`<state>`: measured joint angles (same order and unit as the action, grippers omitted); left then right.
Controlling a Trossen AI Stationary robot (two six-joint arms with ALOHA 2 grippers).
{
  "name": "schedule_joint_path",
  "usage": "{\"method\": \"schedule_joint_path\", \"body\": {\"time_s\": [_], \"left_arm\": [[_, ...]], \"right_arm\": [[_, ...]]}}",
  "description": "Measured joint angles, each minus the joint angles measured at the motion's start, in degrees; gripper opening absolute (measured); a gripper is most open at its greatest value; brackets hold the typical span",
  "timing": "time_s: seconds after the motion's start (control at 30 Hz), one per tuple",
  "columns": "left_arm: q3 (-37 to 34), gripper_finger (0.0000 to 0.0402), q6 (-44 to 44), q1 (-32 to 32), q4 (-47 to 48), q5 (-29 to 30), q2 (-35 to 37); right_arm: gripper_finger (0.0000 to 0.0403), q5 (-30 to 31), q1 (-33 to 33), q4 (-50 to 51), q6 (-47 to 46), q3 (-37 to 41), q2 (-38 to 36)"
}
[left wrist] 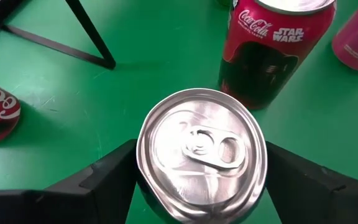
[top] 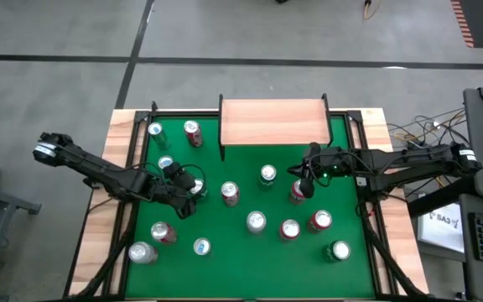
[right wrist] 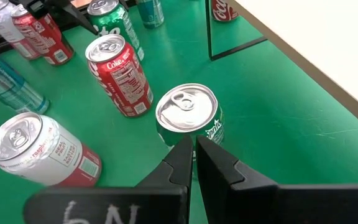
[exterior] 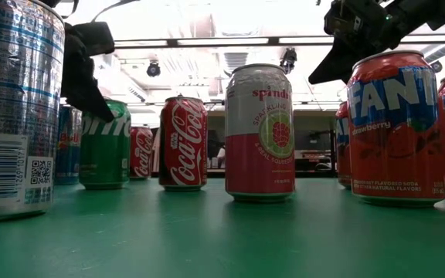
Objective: Place canned beverage on shelf
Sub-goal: Put the middle green soda can on the shelf
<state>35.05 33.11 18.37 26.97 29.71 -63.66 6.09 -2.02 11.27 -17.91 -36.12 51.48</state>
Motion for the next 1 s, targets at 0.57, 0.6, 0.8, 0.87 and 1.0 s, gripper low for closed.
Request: {"method": "schedule_joint_path", "body": {"time_s": [0.57,0.6,0.8,0.87,1.0], "left_arm": [[18.0,0.0284,-3.5,0.0,15.0,-0.5,0.0],[19.7,0.0284,-4.5,-0.1,15.9,-0.5,0.0],[29.0,0.0284,-11.3,-1.5,17.2,-0.6,0.0],[31.4,0.0284,-13.6,-2.7,17.5,-1.0,-0.1],[36.5,0.0284,-18.1,-5.5,17.3,-2.7,-1.6]], "right_arm": [[0.0013,0.0,0.0,-0.1,2.1,0.0,0.0],[0.0013,0.0,0.0,-0.3,2.1,0.0,0.0],[0.0013,0.0,0.0,-1.6,2.1,0.0,0.0],[0.0013,0.0,0.0,-1.6,2.2,0.0,0.0],[0.0013,0.0,0.0,-0.5,4.5,-0.5,-0.2]]}}
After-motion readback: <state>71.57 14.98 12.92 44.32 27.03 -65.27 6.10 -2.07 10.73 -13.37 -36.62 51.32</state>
